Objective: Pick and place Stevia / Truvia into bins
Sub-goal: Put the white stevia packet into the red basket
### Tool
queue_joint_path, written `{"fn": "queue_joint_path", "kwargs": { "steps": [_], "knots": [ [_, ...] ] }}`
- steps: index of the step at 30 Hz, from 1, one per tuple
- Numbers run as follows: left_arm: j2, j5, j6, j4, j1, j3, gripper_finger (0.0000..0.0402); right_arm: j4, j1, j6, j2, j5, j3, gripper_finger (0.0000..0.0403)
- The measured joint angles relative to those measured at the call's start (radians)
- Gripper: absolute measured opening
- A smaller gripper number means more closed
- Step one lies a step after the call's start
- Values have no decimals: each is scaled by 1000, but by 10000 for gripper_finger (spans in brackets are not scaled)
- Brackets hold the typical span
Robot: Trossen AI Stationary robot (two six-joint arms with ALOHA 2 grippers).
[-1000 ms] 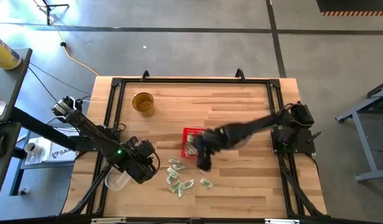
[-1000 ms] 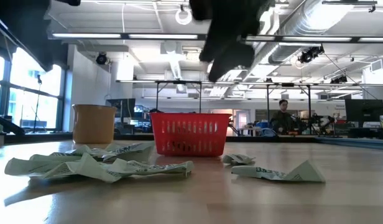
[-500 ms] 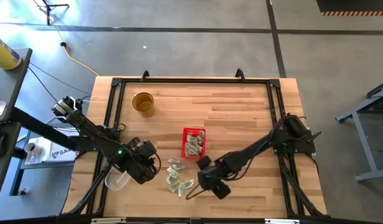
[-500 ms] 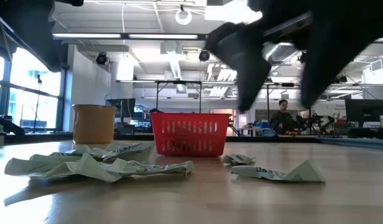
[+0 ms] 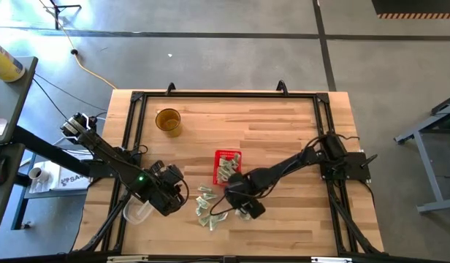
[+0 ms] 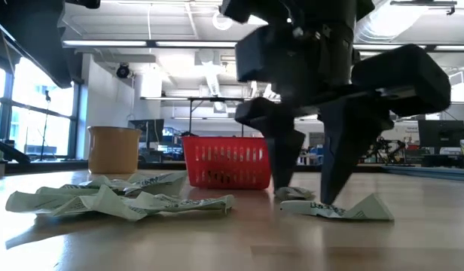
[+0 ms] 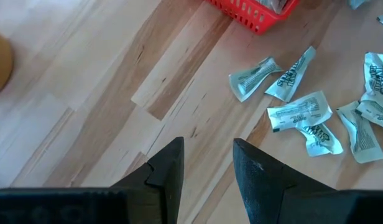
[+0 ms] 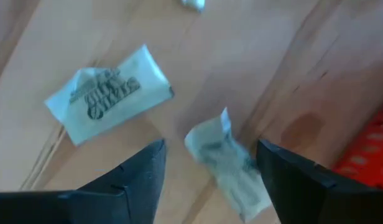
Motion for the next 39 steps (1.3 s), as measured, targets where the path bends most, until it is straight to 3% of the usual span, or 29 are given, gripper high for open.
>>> {"fn": "queue_joint_path", "kwargs": {
  "steps": [4,12,14,19,24,29,33,39],
  "knots": [
    [0,0,0,-6,0,0,172,-54,4,9,16,4,5,191],
    [0,1,3,-6,0,0,172,-112,24,191,4,40,3,30],
    [0,1,9,-6,0,0,172,-138,37,244,-15,62,-1,9],
    [0,1,27,-6,0,0,172,-144,38,504,-113,106,16,7],
    [0,0,51,2,0,0,172,9,-34,575,-199,231,43,12],
    [0,0,52,2,0,0,172,141,-171,638,-180,110,50,30],
    [0,26,14,-5,0,0,172,131,-247,661,-164,48,49,78],
    [-1,51,26,11,0,0,172,106,-272,687,-172,-55,60,192]
  ]
}}
